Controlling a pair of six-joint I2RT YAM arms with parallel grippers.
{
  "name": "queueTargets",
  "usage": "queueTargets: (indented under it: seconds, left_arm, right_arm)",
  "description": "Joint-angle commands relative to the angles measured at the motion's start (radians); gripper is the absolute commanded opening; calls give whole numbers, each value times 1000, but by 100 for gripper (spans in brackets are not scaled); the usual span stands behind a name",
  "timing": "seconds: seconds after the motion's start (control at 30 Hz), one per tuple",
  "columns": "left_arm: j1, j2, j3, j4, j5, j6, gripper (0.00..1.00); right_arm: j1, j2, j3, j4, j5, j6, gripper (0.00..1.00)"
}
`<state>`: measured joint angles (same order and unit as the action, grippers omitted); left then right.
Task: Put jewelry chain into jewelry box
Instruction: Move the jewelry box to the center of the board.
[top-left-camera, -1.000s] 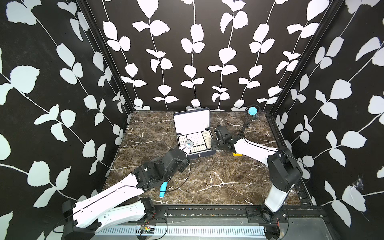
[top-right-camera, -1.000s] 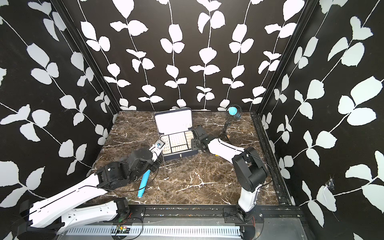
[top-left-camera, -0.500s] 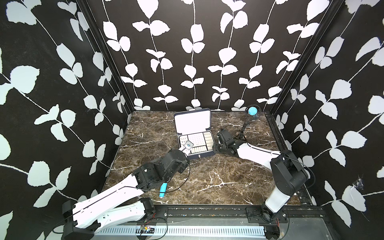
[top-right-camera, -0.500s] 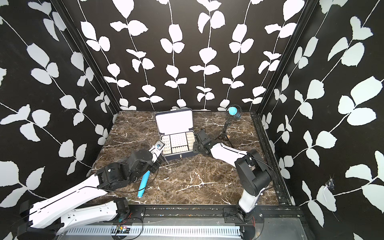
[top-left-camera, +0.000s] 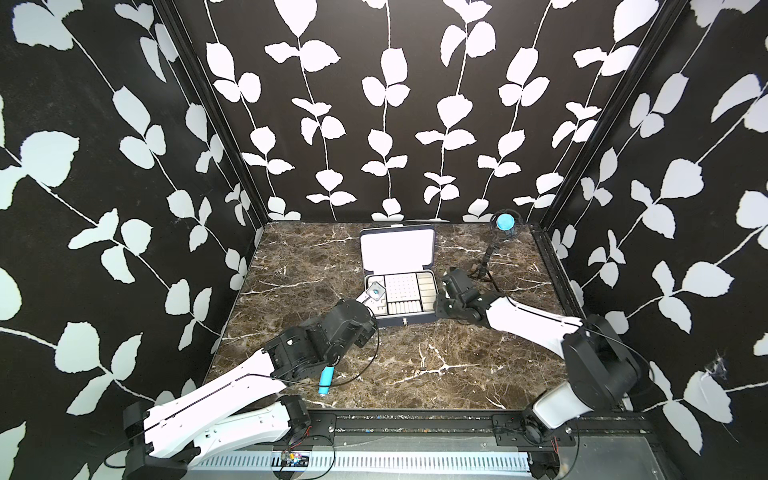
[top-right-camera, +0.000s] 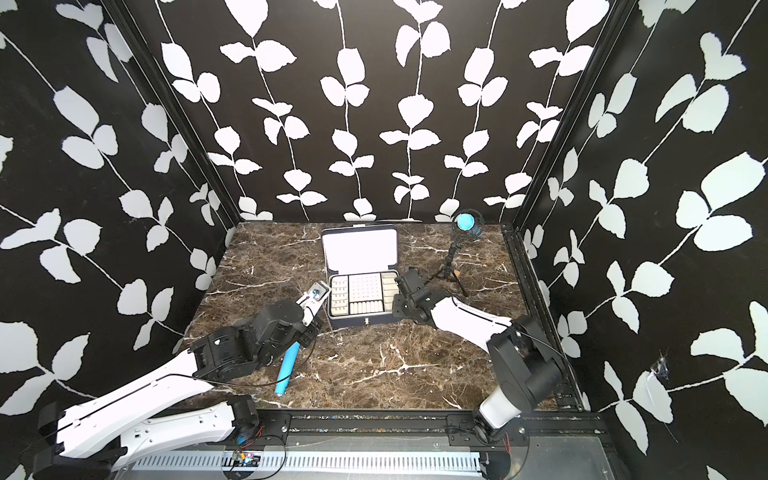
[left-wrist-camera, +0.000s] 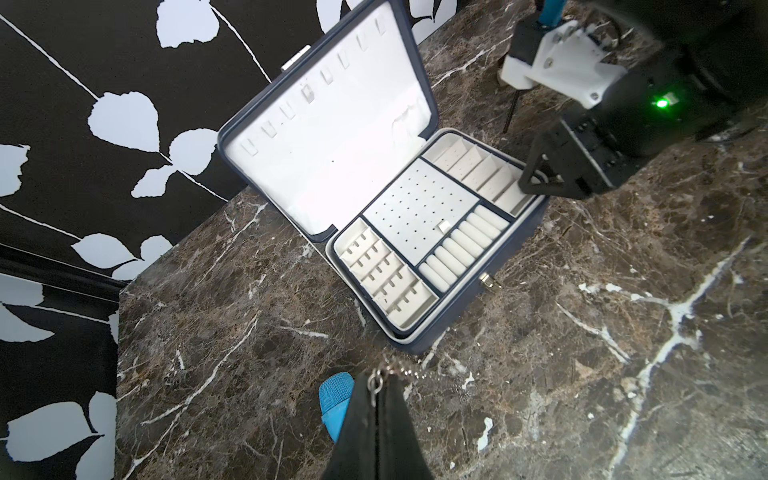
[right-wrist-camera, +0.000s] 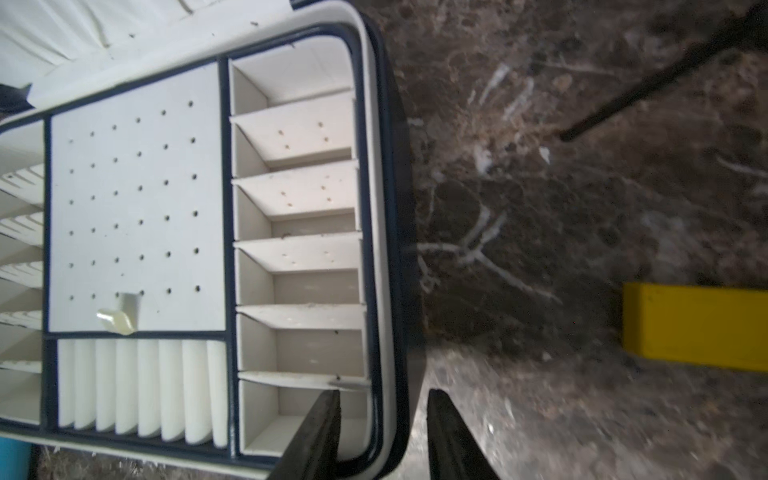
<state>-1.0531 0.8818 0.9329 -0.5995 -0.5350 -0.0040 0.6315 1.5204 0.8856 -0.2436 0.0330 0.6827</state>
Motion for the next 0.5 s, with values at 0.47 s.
queueTargets:
  seconds: [0.47]
  left_arm:
    - [-1, -24, 6, -7, -22, 11, 0]
  right_arm:
    - [20, -263, -172, -270, 1, 5, 36]
